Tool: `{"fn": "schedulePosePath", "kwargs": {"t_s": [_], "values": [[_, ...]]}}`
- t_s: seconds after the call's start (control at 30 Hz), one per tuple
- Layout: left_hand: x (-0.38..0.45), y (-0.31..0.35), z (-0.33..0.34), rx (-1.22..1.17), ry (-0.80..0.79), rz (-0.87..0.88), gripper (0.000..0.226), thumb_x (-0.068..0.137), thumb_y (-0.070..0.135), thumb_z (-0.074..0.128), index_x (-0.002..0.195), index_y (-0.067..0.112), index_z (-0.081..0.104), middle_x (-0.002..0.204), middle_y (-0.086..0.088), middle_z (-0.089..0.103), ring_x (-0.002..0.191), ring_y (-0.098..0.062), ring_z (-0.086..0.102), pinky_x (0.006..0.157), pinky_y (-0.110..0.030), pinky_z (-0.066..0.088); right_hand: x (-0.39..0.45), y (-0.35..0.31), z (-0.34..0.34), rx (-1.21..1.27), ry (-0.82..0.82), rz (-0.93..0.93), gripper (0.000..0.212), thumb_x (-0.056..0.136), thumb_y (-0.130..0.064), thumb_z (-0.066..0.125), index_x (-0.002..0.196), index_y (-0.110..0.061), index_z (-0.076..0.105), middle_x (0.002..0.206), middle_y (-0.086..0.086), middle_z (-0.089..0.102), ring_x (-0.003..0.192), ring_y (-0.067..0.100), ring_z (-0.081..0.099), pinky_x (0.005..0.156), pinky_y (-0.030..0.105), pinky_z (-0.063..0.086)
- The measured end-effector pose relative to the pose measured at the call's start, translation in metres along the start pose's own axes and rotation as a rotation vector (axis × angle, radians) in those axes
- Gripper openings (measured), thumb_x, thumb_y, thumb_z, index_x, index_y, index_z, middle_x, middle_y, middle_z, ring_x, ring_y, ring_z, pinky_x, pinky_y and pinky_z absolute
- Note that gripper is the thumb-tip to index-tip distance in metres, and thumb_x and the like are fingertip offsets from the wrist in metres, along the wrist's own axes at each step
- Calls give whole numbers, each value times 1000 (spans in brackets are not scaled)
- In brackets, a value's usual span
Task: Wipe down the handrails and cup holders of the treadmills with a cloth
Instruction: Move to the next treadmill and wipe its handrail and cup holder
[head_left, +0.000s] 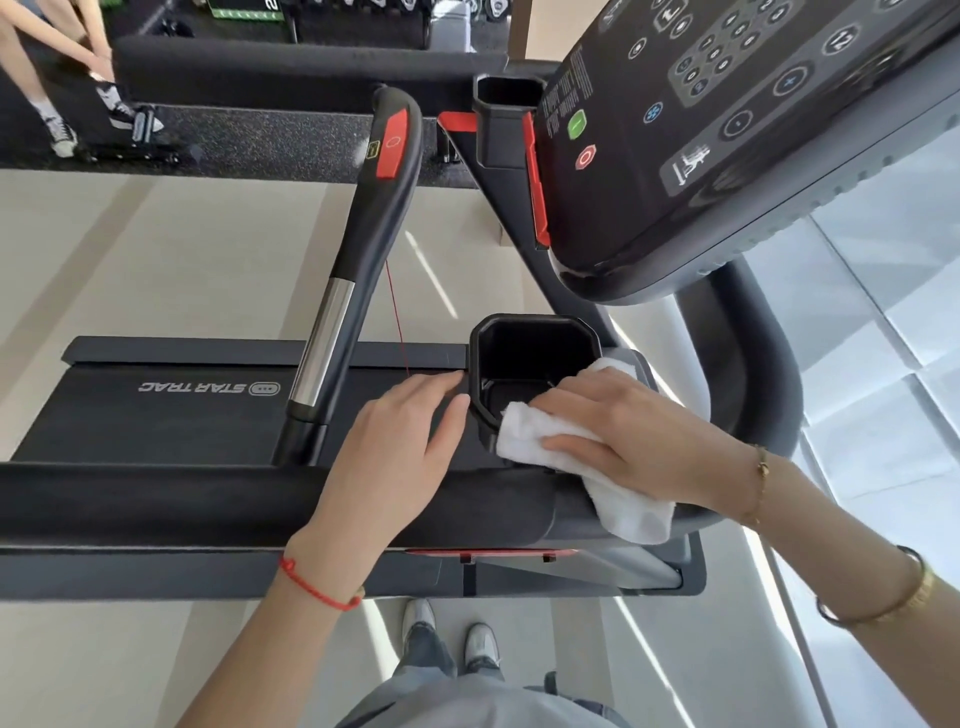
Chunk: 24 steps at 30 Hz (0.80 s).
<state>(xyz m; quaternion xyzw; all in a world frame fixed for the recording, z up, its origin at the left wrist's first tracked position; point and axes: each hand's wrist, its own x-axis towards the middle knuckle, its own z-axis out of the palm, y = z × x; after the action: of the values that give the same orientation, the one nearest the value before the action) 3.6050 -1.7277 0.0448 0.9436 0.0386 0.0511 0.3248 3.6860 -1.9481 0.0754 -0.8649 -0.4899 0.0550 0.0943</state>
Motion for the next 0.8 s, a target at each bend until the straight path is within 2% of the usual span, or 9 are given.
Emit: {"fn": "schedulePosePath", "kwargs": {"t_s": [0.07, 0.13, 0.2, 0.3, 0.37, 0.5, 0.63, 0.7, 0.8], "values": [[1, -1, -1, 2, 0, -6, 42, 102, 38, 40, 138, 22, 54, 129, 7, 62, 118, -12, 57, 103, -38, 45, -3, 4, -5, 16, 26, -45, 27, 97, -24, 57, 119, -10, 63, 104, 2, 64, 92, 25, 58, 95, 37, 39], [4, 0, -1, 12, -4, -5, 43, 102, 39, 40, 140, 22, 52, 128, 8, 61, 117, -11, 56, 102, -36, 45, -6, 12, -11, 48, 158, -46, 25, 95, -19, 59, 118, -9, 64, 107, 1, 65, 93, 26, 59, 92, 42, 41], [8, 2, 0, 30, -8, 1, 44, 102, 40, 40, 141, 22, 50, 130, 8, 60, 119, -12, 56, 101, -35, 45, 0, 20, -20, 81, 297, 0, 30, 98, -26, 52, 122, -10, 61, 113, -1, 64, 100, 26, 59, 92, 43, 40], [16, 6, 3, 48, -12, 2, 47, 101, 42, 38, 142, 21, 49, 130, 5, 61, 119, -14, 56, 99, -37, 46, 28, 25, -21, 6, 381, 37, 36, 101, -33, 47, 128, -11, 56, 121, 0, 61, 107, 26, 54, 93, 39, 39], [22, 9, 6, 61, -6, -7, 49, 101, 43, 39, 142, 20, 49, 126, 3, 61, 115, -16, 57, 95, -38, 47, 54, 25, -12, -70, 320, 60, 40, 101, -36, 45, 132, -11, 54, 128, 1, 59, 113, 26, 52, 95, 38, 38], [26, 7, 12, 72, -19, -28, 49, 102, 45, 39, 144, 20, 46, 129, 4, 59, 115, -15, 56, 93, -35, 47, 87, 29, 14, -238, 91, 127, 47, 103, -41, 34, 143, -17, 39, 139, 0, 49, 123, 23, 46, 103, 34, 34], [28, 5, 12, 40, -19, -28, 47, 101, 44, 39, 143, 24, 47, 126, 7, 59, 113, -13, 56, 91, -30, 45, 69, 40, 14, -172, 108, 203, 46, 101, -36, 43, 143, -16, 40, 125, 6, 53, 108, 27, 52, 92, 34, 39], [28, 5, 12, 34, -14, -24, 47, 101, 43, 40, 143, 24, 47, 126, 7, 59, 114, -12, 55, 91, -29, 43, 58, 44, 12, -66, 119, 230, 46, 100, -29, 48, 142, -13, 41, 124, 8, 53, 108, 28, 51, 94, 34, 38], [28, 6, 13, 27, -23, -19, 47, 101, 41, 40, 143, 21, 47, 125, 5, 60, 115, -14, 56, 93, -30, 45, 65, 42, 9, -90, 79, 178, 44, 101, -27, 46, 142, -11, 41, 126, 9, 52, 109, 29, 49, 97, 36, 38]]}}
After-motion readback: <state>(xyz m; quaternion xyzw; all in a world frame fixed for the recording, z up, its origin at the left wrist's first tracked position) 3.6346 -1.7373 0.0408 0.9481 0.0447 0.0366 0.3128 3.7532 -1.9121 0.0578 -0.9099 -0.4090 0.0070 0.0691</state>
